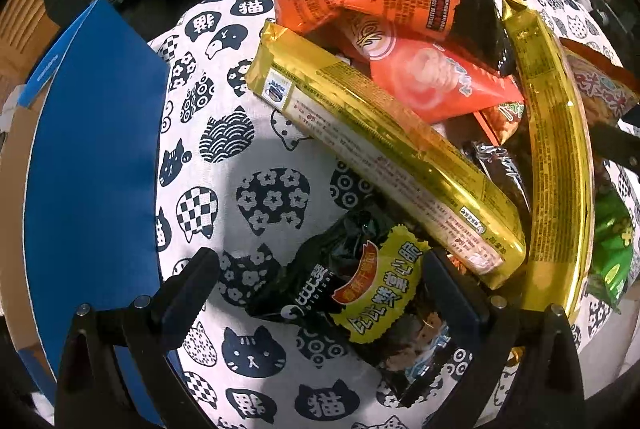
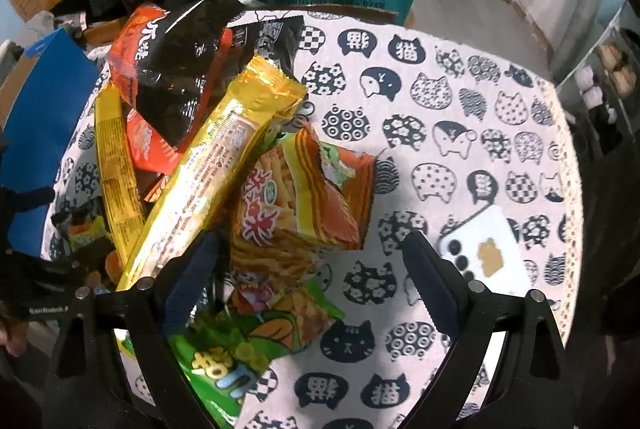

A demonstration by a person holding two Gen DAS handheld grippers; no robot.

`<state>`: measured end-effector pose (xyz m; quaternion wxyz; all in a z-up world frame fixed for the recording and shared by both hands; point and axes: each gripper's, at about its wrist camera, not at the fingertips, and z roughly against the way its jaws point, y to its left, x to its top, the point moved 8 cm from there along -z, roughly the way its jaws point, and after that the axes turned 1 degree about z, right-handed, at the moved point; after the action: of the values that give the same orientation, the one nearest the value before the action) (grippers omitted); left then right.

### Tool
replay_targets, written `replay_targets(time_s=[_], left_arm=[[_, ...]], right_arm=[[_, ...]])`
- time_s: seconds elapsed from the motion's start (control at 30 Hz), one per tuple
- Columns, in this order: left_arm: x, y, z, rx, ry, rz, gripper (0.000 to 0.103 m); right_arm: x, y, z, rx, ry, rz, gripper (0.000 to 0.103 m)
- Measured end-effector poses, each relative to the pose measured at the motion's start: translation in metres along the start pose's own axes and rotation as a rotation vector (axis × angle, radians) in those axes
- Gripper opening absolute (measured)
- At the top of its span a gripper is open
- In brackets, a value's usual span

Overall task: Organize snacks
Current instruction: 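Grasp the black-and-yellow snack bag with left gripper while right grasps orange-yellow chip bag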

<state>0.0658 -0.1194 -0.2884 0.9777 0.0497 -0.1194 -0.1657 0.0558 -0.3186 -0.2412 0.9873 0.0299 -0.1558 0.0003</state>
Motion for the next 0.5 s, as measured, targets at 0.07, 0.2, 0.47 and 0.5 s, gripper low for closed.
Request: replay_targets(time_s=[0.07,0.2,0.47,0.5], left_arm=[[-0.001,0.001,0.003,0.006,-0.001,-0.013,0.103],[-0.006,0.013,0.004,0.014,0.007,-0.007,0.103],[-0.011,0.02,0.003,-0.052,0.054,0.045,0.103],[-0.012,0.016,0.002,-0.06,0.061,0.038,0.103]], right_arm=[[0.0,0.002,-0.006,0.011,0.012,0.004,0.082],[-0.001,0.01,-0.014,0.021,0.028,0.035,0.062],[-0.002,0.013,-0.01,-0.005,0.014,0.045,0.041],[-0.002,0.013,-0.008,-0.005,0.012,0.042,0.041]])
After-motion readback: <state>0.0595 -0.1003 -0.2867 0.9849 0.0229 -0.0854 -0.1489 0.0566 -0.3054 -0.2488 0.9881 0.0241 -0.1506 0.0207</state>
